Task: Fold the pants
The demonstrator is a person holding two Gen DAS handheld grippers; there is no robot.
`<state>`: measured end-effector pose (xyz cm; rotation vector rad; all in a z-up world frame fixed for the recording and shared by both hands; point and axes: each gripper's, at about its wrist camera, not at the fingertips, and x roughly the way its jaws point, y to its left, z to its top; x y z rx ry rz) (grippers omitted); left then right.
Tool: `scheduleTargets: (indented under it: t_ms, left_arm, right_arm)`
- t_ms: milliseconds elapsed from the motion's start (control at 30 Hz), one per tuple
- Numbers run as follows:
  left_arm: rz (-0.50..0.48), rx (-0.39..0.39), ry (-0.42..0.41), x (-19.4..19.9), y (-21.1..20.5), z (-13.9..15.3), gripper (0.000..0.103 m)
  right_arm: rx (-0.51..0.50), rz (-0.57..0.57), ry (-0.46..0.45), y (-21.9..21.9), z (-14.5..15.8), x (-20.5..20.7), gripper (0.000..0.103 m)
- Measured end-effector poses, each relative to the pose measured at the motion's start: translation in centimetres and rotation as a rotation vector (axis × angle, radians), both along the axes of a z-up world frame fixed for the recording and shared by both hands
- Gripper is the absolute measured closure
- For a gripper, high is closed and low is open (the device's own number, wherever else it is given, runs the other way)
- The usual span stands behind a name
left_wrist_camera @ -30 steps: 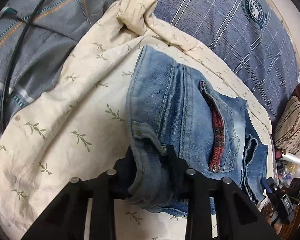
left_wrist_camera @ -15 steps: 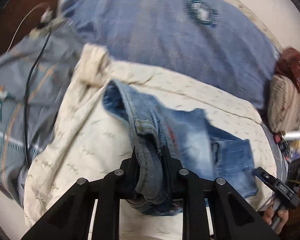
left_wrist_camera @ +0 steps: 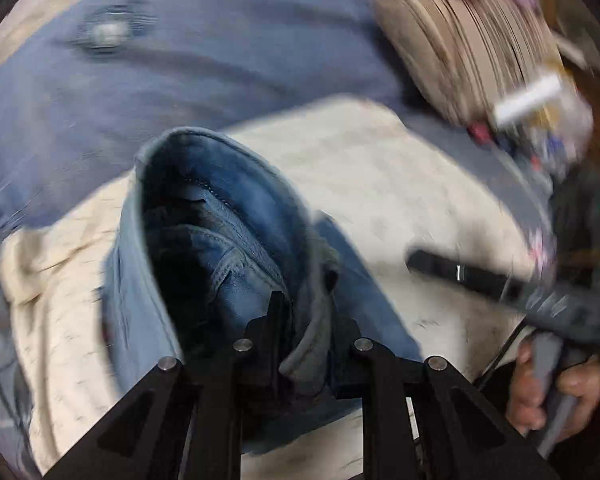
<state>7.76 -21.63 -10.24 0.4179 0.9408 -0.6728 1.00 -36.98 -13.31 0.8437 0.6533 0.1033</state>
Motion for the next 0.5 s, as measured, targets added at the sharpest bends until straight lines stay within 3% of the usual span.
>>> scheduleTargets:
  t_ms: [67,167,233,267,333,367,400,500]
  left_arm:
    - [-0.031,0.055,0.019,-0.8,-2.4,-3.0,0.086]
    - [-0.036,0.015,0.037,-1.4,-1.6,-3.1,0.083]
    - [-0.032,-0.060,0.046,-1.7,0.2,-0.8,0.080]
    - [-0.042,-0.110,0.049,-2.0,1.5,0.7,0.075]
    - [-0.074,-0.227,0.049,-2.6,4.7,4.1,0.060]
    - [-0.079,-0.250,0.037,-2.8,5.7,5.1,0.042]
    - [-0.080,-0.263,0.015,-3.0,6.7,6.0,0.031]
    - [-0.020,-0.275,-0.076,-2.5,10.0,8.0,0.031]
  right_arm:
    - [0.031,-0.042,-0.001,-2.0,0.0,-0.8,0.056]
    - [0.061,-0.066,-0.008,-3.9,0.1,-1.6,0.054]
    - [0.111,-0.074,-0.026,-4.9,0.0,-2.0,0.038]
    - [0.144,-0.060,-0.037,-5.1,-0.1,-1.9,0.036]
    - [0.234,0.004,-0.053,-5.0,-0.6,-1.0,0.034]
    - [0.257,0.027,-0.053,-4.7,-0.7,-0.5,0.034]
    - [0.277,0.053,-0.051,-4.2,-0.8,0.1,0.034]
    - [0.273,0.122,-0.047,-2.2,-0.3,2.2,0.032]
